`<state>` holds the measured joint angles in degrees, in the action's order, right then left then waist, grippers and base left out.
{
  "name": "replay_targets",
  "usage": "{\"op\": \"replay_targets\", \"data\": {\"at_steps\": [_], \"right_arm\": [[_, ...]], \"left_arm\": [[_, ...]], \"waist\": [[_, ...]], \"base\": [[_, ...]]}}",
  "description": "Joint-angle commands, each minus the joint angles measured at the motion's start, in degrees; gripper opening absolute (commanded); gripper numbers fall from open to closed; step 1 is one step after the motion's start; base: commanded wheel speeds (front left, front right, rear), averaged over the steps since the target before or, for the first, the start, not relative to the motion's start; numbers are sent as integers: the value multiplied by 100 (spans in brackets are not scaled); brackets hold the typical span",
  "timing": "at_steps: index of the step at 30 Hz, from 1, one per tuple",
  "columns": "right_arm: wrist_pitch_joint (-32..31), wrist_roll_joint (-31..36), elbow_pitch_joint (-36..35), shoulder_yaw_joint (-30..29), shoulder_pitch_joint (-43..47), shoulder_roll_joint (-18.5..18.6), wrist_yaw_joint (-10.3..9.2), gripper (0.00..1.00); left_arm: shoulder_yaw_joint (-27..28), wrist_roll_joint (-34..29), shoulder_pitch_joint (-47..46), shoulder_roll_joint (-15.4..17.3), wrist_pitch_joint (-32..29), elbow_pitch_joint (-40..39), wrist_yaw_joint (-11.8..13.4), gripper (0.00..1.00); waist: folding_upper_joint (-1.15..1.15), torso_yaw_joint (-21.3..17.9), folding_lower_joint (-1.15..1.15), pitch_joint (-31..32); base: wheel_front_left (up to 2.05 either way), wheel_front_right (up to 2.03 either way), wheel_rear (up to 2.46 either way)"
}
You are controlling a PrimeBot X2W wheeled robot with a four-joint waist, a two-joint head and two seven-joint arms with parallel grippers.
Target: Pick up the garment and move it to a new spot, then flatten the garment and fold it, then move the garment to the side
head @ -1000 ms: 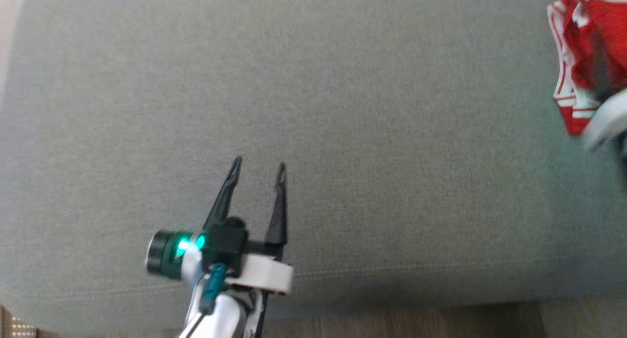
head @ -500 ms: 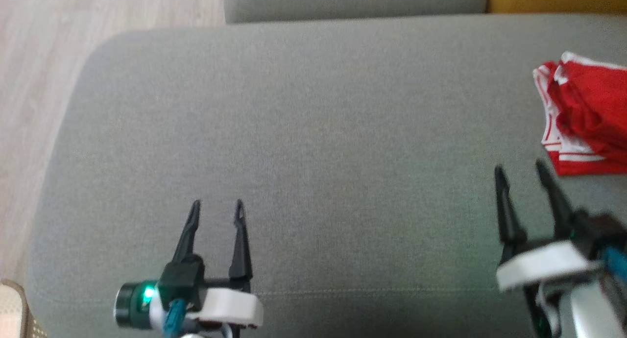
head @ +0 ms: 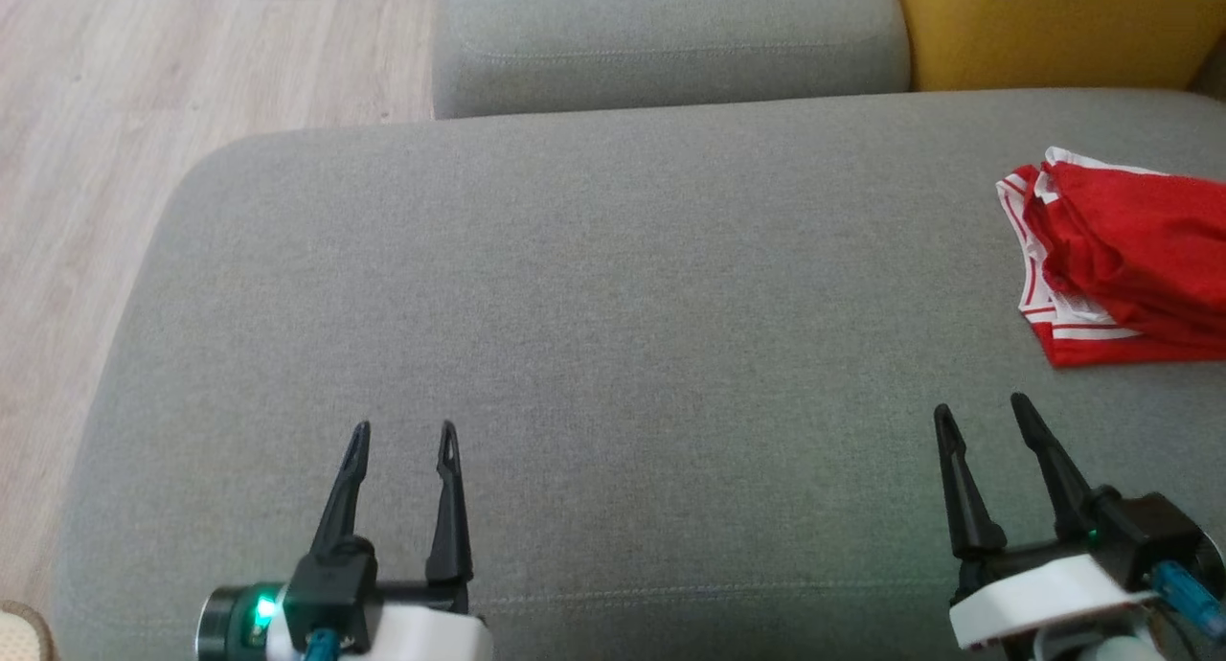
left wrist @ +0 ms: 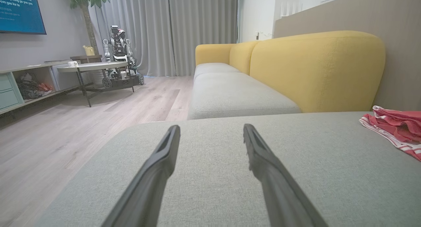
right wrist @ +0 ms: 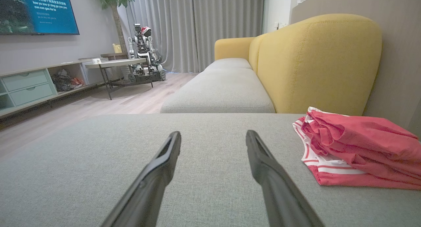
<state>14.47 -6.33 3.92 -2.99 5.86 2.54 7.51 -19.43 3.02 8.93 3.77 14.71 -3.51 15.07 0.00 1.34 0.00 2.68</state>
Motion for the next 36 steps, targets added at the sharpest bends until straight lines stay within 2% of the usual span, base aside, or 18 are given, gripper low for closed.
{"op": "replay_targets", "data": {"at_steps": [1, 15, 16, 21, 36], "right_arm": [[52, -41, -224, 159, -80, 35, -2, 100], [52, -101, -224, 219, 0, 34, -2, 100], [0, -79, -8, 75, 94, -8, 0, 0], [-7, -102, 442, 129, 199, -20, 0, 0], [-198, -1189, 505, 148, 34, 43, 0, 0]], "left_arm": [[245, -55, -140, -22, 29, -210, -6, 100], [336, -152, -7, -34, 29, -92, -143, 100], [150, -110, 158, -5, -2, 52, -143, 0], [141, -83, 276, -11, -7, 502, -146, 0], [356, 1072, 75, 41, -195, 632, -390, 0]], "waist": [[0, -7, 0, 25], [0, 28, 0, 133], [0, 28, 0, 135], [0, 27, 0, 131], [0, 7, 0, 81]], "base": [[0, 0, 0], [0, 0, 0], [0, 0, 0], [0, 0, 0], [0, 0, 0]]}}
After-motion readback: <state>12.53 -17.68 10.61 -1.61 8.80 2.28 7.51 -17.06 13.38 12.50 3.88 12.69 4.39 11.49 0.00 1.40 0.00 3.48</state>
